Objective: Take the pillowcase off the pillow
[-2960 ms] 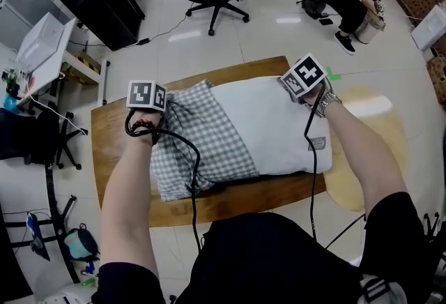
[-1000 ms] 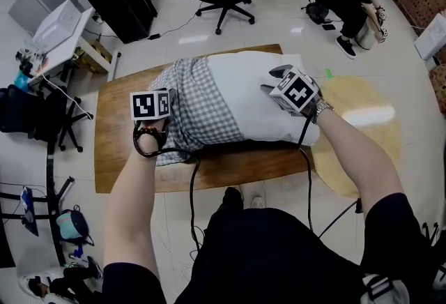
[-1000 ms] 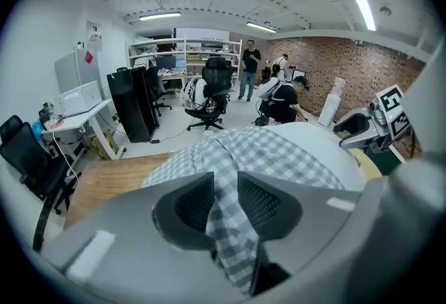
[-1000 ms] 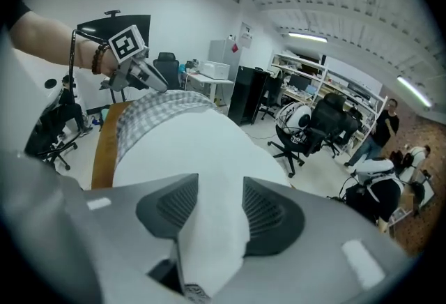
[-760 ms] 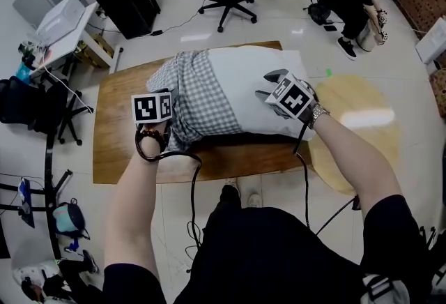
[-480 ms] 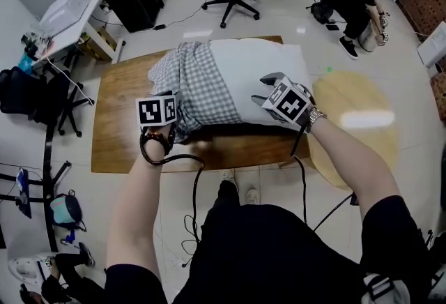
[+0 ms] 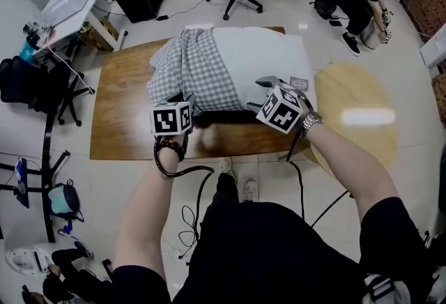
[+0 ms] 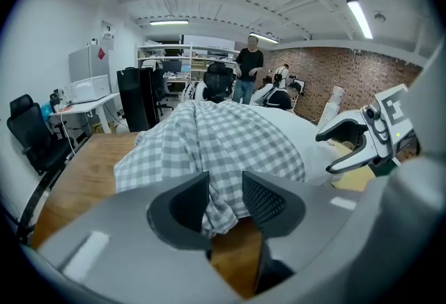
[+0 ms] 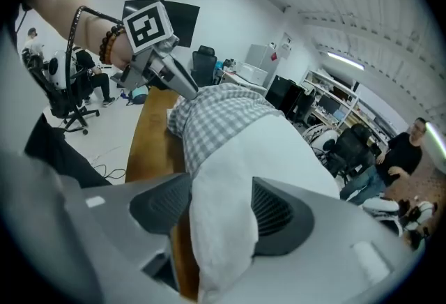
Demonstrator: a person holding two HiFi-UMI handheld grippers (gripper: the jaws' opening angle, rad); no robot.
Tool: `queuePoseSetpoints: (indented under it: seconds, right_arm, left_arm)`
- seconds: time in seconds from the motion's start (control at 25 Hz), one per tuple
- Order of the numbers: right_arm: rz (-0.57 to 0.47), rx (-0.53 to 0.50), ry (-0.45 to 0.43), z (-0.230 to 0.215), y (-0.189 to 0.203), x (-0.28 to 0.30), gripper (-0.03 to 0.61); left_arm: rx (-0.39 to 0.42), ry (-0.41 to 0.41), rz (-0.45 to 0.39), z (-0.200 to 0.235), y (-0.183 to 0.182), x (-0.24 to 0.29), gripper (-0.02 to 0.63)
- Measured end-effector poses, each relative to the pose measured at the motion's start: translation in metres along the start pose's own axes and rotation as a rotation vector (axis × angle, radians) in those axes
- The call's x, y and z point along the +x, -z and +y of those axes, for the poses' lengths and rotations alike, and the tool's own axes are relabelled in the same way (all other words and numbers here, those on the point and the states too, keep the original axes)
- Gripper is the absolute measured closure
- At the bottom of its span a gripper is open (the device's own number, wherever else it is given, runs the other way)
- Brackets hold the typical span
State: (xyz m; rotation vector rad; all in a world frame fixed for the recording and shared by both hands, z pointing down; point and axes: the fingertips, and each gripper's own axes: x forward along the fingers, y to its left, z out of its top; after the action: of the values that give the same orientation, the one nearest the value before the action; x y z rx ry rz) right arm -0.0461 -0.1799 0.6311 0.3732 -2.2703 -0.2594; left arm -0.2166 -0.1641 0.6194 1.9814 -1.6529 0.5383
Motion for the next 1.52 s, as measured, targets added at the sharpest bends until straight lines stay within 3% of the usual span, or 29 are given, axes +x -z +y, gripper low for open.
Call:
queuePoseSetpoints:
  seconds: [0.28,0.44,0.72,0.96,1.08,1.2,1.32,1.52]
  right_arm:
    - [0.054,-0.156,0.075,0.007,0.006,0.015,0.287]
    - [0.089,-0.233,0.121,0.008,0.014,0.027,0.279]
    - [0.129,-0.341,0.187,0.008,0.018,0.049,0.276]
    - [0.167,-0.409,0.236,0.0,0.022,0.067,0.281]
    - [0.192,-0.443,0.28,-0.008,0.022,0.069,0.352]
    - [0.221,-0.467,0.328,-0.016,0.019,0.071,0.433]
    - [0.224,-0.463,0.347,-0.02,0.021,0.069,0.537]
    - [0.22,-0.427,0.367,-0.032,0.032,0.048,0.563]
  left_arm:
    - [-0.032,-0.04,0.018,-0.01,0.029,0.009,0.407]
    - [-0.101,-0.058,0.031,-0.009,0.05,0.02,0.374]
    - [-0.231,-0.054,0.042,-0.001,0.075,0.043,0.37]
    - [-0.273,-0.088,0.057,0.016,0.083,0.059,0.376]
    - [-0.271,-0.11,0.072,0.028,0.084,0.061,0.457]
    - [-0.295,-0.11,0.078,0.041,0.085,0.061,0.59]
    - [-0.321,-0.108,0.07,0.048,0.088,0.059,0.603]
    - [-0.315,-0.118,0.055,0.049,0.085,0.046,0.604]
